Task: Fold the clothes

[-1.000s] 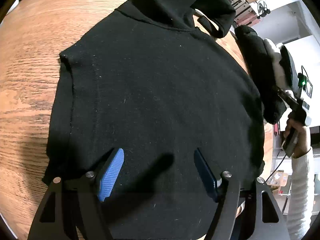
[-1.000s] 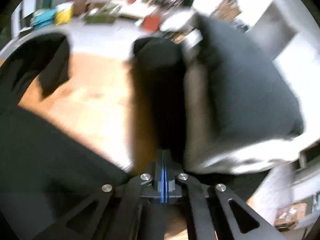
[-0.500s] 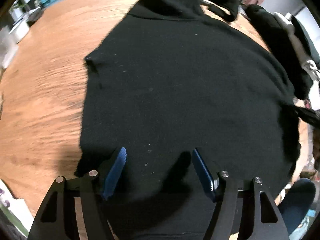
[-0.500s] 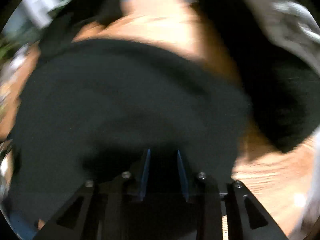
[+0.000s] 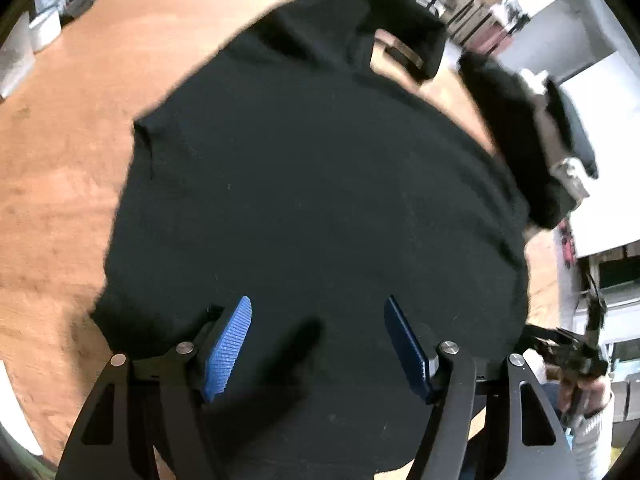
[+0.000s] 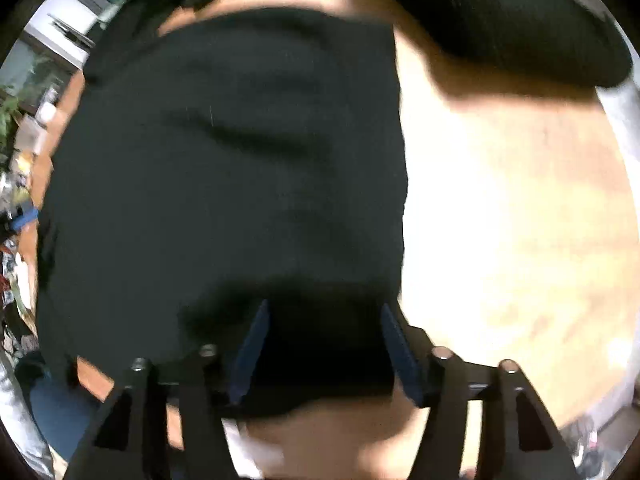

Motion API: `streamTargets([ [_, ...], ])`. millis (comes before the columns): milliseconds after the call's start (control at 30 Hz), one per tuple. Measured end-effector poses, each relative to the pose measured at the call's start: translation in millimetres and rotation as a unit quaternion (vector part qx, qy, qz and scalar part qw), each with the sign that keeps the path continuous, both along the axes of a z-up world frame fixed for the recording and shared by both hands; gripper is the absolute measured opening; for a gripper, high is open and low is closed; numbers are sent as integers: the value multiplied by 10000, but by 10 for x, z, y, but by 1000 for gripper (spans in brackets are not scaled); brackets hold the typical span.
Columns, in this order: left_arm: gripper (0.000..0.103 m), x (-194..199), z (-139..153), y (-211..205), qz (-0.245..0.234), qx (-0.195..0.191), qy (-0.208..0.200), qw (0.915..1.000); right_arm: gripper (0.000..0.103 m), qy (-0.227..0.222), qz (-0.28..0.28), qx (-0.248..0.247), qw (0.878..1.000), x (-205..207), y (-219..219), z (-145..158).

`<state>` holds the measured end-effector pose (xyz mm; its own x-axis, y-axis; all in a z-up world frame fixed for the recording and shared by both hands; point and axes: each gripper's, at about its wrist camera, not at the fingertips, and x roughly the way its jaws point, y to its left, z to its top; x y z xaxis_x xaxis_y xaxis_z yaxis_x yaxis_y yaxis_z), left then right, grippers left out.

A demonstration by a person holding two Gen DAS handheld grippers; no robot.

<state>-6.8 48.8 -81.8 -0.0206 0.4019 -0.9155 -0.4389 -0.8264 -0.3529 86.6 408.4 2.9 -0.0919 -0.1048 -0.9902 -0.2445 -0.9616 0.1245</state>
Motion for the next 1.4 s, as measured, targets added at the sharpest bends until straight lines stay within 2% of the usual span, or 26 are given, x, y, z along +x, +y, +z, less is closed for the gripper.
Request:
streamTargets([
  [67, 70, 61, -73, -30, 22, -86, -100, 9999, 67, -208, 114, 97, 9997, 218, -46, -6],
  [200, 70, 185, -144, -61, 46, -86, -203, 9997, 71, -39, 14, 332, 9994, 503, 45, 195],
  [300, 70, 211, -175, -1, 80, -89, -236, 9996, 64, 40, -140, 567, 9983, 564, 148, 249],
  [433, 70, 245, -213, 77, 113, -100, -275, 9995, 37, -62, -63, 365, 9993, 574, 140, 142],
  [533, 70, 244, -189, 66, 76, -103, -266, 9996, 6, -14, 4, 197, 9998, 656, 100, 155],
  [567, 70, 230, -197, 87, 74, -99, -271, 9996, 2, 83, 21, 212, 9997, 703, 92, 220],
  [667, 70, 218, -212, 123, 73, -85, -281, 9995, 2, 388, 116, 241, 9989, 895, 79, 496],
  [800, 70, 227, -211, 108, 43, -60, -285, 9996, 1, 480, 286, 329, 9979, 1194, 77, 724],
  [967, 70, 150, -236, 113, 77, -42, -354, 9993, 1, -504, 450, 775, 9947, 1461, 82, 247],
  [1000, 70, 152, -230, 108, 91, -39, -357, 9993, 1, -531, 391, 782, 9948, 1497, 107, 227],
  [1033, 70, 154, -227, 112, 96, -38, -356, 9993, 5, -536, 325, 775, 9950, 1531, 132, 217],
  [1067, 70, 154, -228, 132, 83, -45, -346, 9994, 17, -394, 218, 681, 9967, 1544, 156, 279],
  [1100, 71, 154, -229, 153, 71, -51, -336, 9994, 34, -180, 104, 614, 9979, 1545, 173, 369],
  [1133, 73, 155, -230, 173, 58, -58, -327, 9994, 56, 19, 0, 553, 9985, 1544, 186, 455],
  [1233, 76, 149, -238, 243, 26, -81, -298, 9995, 50, 213, -93, 487, 9985, 1487, 148, 540],
  [1400, 77, 127, -250, 338, -7, -144, -254, 9996, 51, 84, -45, 624, 9980, 1146, -66, 336],
])
